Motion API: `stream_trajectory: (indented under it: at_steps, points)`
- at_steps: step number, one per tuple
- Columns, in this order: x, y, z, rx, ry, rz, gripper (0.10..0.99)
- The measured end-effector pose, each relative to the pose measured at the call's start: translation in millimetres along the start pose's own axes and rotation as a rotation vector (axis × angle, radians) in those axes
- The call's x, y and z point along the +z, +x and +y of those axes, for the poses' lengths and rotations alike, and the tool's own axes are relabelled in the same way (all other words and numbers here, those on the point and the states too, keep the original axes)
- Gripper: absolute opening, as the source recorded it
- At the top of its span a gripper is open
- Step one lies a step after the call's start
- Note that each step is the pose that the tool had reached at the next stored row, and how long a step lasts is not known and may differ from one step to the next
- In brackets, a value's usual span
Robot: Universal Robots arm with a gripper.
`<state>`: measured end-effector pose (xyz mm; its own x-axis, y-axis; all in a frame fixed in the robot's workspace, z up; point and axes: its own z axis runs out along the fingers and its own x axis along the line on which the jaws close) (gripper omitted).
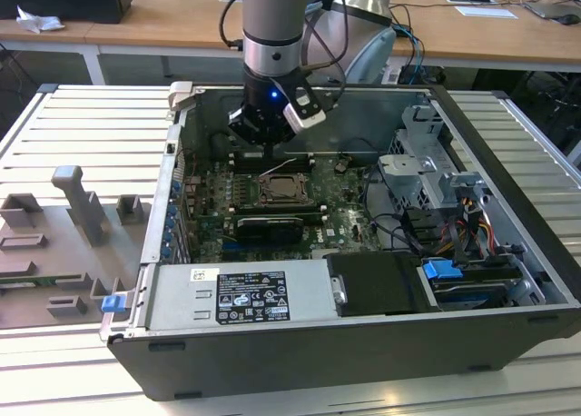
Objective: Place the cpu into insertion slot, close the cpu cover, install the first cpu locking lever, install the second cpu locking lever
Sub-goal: 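Install the first cpu locking lever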
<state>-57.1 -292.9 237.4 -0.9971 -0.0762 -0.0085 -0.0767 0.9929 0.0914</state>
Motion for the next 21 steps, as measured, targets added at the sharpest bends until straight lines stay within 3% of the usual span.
stream_trajectory:
  at_steps: [6, 11, 21]
  points:
    - [5.4, -13.9, -1.6, 0.0, 0.0, -0.0001, 0.106]
    - [11.4, -16.7, -1.5, -0.013, 0.0, 0.0013, 0.106]
    - [18.0, -30.5, 0.0, -0.012, -0.001, 0.001, 0.106]
